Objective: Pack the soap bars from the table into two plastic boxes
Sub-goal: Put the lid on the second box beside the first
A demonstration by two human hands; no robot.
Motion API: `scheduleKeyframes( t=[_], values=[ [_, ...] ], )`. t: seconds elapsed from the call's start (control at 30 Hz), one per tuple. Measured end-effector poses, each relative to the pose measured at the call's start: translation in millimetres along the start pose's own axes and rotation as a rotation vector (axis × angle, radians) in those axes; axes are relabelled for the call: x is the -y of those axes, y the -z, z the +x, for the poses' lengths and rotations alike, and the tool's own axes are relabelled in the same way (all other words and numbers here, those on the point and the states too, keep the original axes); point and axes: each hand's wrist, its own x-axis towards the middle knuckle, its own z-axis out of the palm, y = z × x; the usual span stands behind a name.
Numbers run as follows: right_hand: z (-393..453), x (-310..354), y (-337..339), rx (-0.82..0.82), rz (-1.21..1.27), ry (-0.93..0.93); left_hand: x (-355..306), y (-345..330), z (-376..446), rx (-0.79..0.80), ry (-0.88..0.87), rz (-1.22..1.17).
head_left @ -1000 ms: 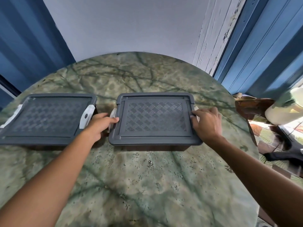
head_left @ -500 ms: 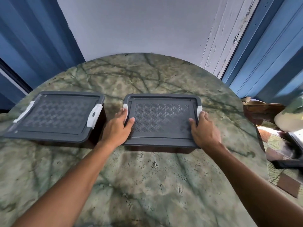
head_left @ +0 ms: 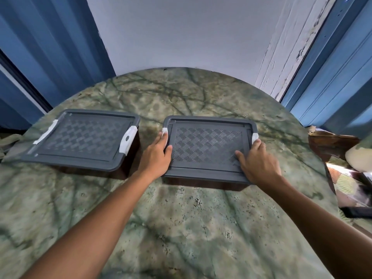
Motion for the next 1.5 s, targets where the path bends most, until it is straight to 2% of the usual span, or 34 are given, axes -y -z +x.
scheduleKeyframes(
  t=[0.07, 0.2, 0.27, 0.43, 0.6, 0.73, 0.8, 0.87, 0.97, 1.03, 1.1, 1.17, 1.23, 1.3, 1.4, 1.5],
  values=[
    [-1.2, -4.6, -4.3, -0.024, 0.139, -0.022, 2.3, -1.5, -0.7, -0.044, 0.009, -0.076],
    [0.8, -15.4, -10.7, -0.1, 0.619, -0.16, 3.6, 0.1, 0.9, -0.089, 0.102, -0.123],
    [1.2, -14.1, -9.9, -0.075, 0.677, -0.212, 2.9, 0.5, 1.9, -0.085, 0.12, -0.157],
    [-1.6, 0.9, -5.4, -0.068, 0.629, -0.194, 14.1, 3.1, 7.8, -0.076, 0.133, -0.138],
    [2.0, 21.8, -7.1, -0.039, 0.629, -0.194, 32.4, 9.2, 13.3, -0.125, 0.13, -0.003],
    [4.9, 22.2, -12.6, -0.033, 0.581, -0.179, 28.5, 18.0, 10.7, -0.042, 0.128, 0.175],
    [4.9, 23.7, -11.6, -0.011, 0.501, -0.181, 20.3, 33.8, 4.6, 0.034, 0.079, 0.301],
    [6.4, 25.3, -8.6, 0.001, 0.358, -0.164, 15.5, 55.5, -4.2, 0.025, -0.029, 0.385],
    [0.7, 41.5, 1.1, -0.113, 0.125, 0.032, 28.6, 95.3, -18.0, -0.034, -0.19, 0.322],
    [-9.5, 69.8, 7.9, -0.163, 0.202, 0.313, 54.6, 116.0, -22.7, 0.046, -0.274, 0.349],
    [-25.2, 106.5, 14.6, -0.067, 0.258, 0.588, 84.9, 122.4, -21.4, 0.165, -0.295, 0.514],
    [-42.0, 146.9, 8.9, 0.075, 0.163, 0.711, 114.4, 119.3, -16.5, 0.257, -0.287, 0.653],
    [-52.8, 184.8, -8.2, 0.138, 0.044, 0.688, 136.1, 110.9, -10.3, 0.29, -0.329, 0.709],
    [-56.5, 208.9, -28.7, 0.152, -0.042, 0.585, 145.6, 103.1, -4.6, 0.271, -0.406, 0.674],
    [-58.1, 225.6, -45.5, 0.095, -0.143, 0.467, 148.7, 96.5, -2.1, 0.248, -0.457, 0.586],
    [-59.3, 229.0, -47.3, 0.025, -0.181, 0.435, 146.1, 92.5, -3.0, 0.24, -0.456, 0.57]
  ],
)
